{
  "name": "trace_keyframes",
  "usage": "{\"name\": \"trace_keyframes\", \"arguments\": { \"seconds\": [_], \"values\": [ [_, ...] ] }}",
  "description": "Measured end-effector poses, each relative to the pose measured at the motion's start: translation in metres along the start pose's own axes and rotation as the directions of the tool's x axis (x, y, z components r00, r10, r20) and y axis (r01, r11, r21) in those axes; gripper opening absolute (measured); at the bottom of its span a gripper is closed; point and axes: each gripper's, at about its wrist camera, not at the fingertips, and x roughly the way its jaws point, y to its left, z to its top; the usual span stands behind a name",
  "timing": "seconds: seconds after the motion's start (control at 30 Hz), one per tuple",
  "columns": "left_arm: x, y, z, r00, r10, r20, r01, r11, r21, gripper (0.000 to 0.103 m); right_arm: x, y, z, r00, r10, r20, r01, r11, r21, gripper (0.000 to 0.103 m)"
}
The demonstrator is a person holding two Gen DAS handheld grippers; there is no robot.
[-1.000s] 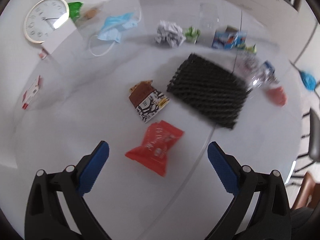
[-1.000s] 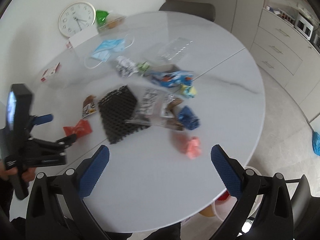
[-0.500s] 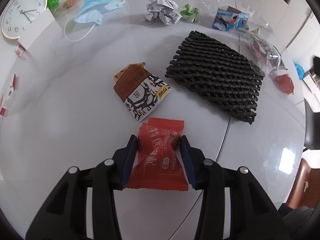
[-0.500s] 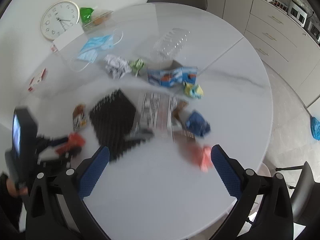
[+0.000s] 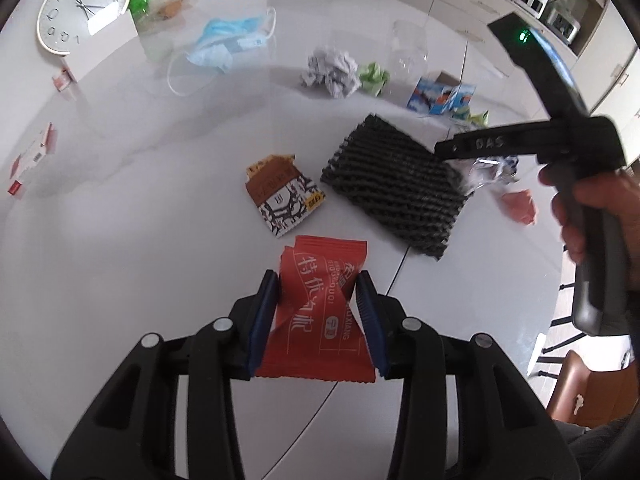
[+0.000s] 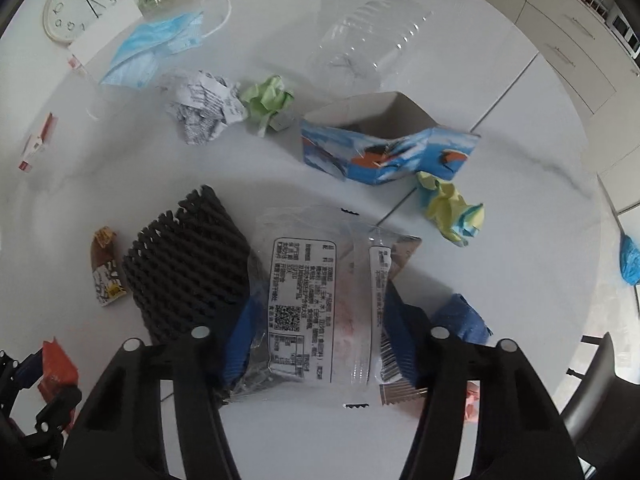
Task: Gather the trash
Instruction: 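Carry both items over the wastebasket and open both tools to drop them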
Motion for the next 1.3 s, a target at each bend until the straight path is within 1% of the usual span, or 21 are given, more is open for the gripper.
{"name": "trace_keyframes", "arguments": {
  "seconds": [0.1, 0.17, 0.27, 0.33, 0.4, 0.43, 0.5, 0.57, 0.67, 0.77, 0.8, 0.83, 0.9, 0.93, 0.97, 1.0, 1.03, 1.07, 1.17, 1.2, 1.3],
  "values": [
    [-0.008, -0.002, 0.005, 1.0, -0.001, 0.018, 0.001, 1.0, -0.003, 0.04, -0.008, -0.002, 0.0, 0.998, 0.059, 0.016, -0.059, 0.998, 0.02, 0.047],
    [-0.015, -0.004, 0.009, 0.999, 0.007, 0.034, -0.007, 1.0, 0.003, 0.04, -0.02, -0.009, -0.003, 0.992, 0.123, 0.041, -0.125, 0.991, 0.053, 0.046],
    [-0.02, -0.012, 0.018, 0.999, 0.004, 0.048, -0.005, 1.0, 0.013, 0.04, -0.047, -0.024, -0.013, 0.972, 0.211, 0.102, -0.221, 0.971, 0.096, 0.046],
    [-0.024, -0.023, 0.023, 0.998, -0.005, 0.056, 0.003, 1.0, 0.027, 0.04, -0.071, -0.042, -0.027, 0.952, 0.263, 0.156, -0.283, 0.951, 0.124, 0.046],
    [-0.029, -0.04, 0.028, 0.998, -0.024, 0.064, 0.02, 0.998, 0.058, 0.04, -0.094, -0.064, -0.045, 0.944, 0.261, 0.203, -0.292, 0.946, 0.14, 0.046],
    [-0.03, -0.048, 0.03, 0.997, -0.032, 0.068, 0.027, 0.997, 0.072, 0.04, -0.11, -0.083, -0.06, 0.946, 0.23, 0.228, -0.269, 0.95, 0.157, 0.046],
    [-0.032, -0.068, 0.034, 0.996, -0.056, 0.074, 0.048, 0.993, 0.113, 0.04, -0.123, -0.107, -0.081, 0.954, 0.177, 0.244, -0.227, 0.955, 0.193, 0.046],
    [-0.034, -0.095, 0.039, 0.993, -0.088, 0.076, 0.074, 0.984, 0.163, 0.04, -0.134, -0.144, -0.115, 0.967, 0.095, 0.235, -0.155, 0.955, 0.254, 0.048],
    [-0.033, -0.136, 0.045, 0.99, -0.127, 0.069, 0.108, 0.966, 0.235, 0.04, -0.129, -0.192, -0.16, 0.984, -0.041, 0.175, -0.018, 0.947, 0.321, 0.049],
    [-0.034, -0.186, 0.048, 0.983, -0.178, 0.055, 0.151, 0.936, 0.319, 0.04, -0.111, -0.234, -0.203, 0.986, -0.139, 0.087, 0.096, 0.921, 0.378, 0.049],
    [-0.034, -0.198, 0.047, 0.981, -0.189, 0.051, 0.161, 0.927, 0.339, 0.04, -0.105, -0.244, -0.212, 0.987, -0.15, 0.063, 0.114, 0.914, 0.39, 0.049],
    [-0.034, -0.217, 0.046, 0.978, -0.203, 0.044, 0.173, 0.912, 0.372, 0.04, -0.094, -0.26, -0.226, 0.987, -0.157, 0.023, 0.134, 0.903, 0.409, 0.05],
    [-0.031, -0.247, 0.045, 0.975, -0.221, 0.023, 0.191, 0.887, 0.421, 0.04, -0.083, -0.277, -0.24, 0.987, -0.162, -0.014, 0.152, 0.887, 0.435, 0.057],
    [-0.028, -0.267, 0.043, 0.973, -0.229, 0.008, 0.201, 0.868, 0.454, 0.04, -0.073, -0.29, -0.25, 0.986, -0.163, -0.04, 0.164, 0.88, 0.445, 0.061],
    [-0.026, -0.281, 0.042, 0.971, -0.238, -0.003, 0.211, 0.854, 0.475, 0.04, -0.068, -0.297, -0.255, 0.985, -0.165, -0.05, 0.17, 0.876, 0.45, 0.067],
    [-0.023, -0.294, 0.04, 0.969, -0.248, -0.015, 0.223, 0.841, 0.492, 0.04, -0.065, -0.303, -0.258, 0.984, -0.168, -0.058, 0.176, 0.874, 0.454, 0.07],
    [-0.019, -0.31, 0.039, 0.965, -0.26, -0.036, 0.241, 0.825, 0.512, 0.04, -0.063, -0.31, -0.261, 0.983, -0.175, -0.064, 0.184, 0.87, 0.457, 0.077],
    [-0.016, -0.323, 0.037, 0.961, -0.27, -0.052, 0.256, 0.812, 0.525, 0.04, -0.064, -0.315, -0.263, 0.981, -0.186, -0.063, 0.194, 0.866, 0.461, 0.084],
    [-0.003, -0.364, 0.03, 0.952, -0.287, -0.104, 0.295, 0.778, 0.556, 0.04, -0.076, -0.328, -0.27, 0.974, -0.222, -0.037, 0.212, 0.852, 0.478, 0.097],
    [0.002, -0.379, 0.028, 0.948, -0.292, -0.124, 0.309, 0.765, 0.565, 0.04, -0.081, -0.334, -0.27, 0.973, -0.231, -0.026, 0.214, 0.847, 0.486, 0.098],
    [0.014, -0.407, 0.022, 0.94, -0.299, -0.166, 0.339, 0.744, 0.576, 0.041, -0.104, -0.351, -0.281, 0.967, -0.255, -0.005, 0.222, 0.829, 0.513, 0.1]
  ]
}}
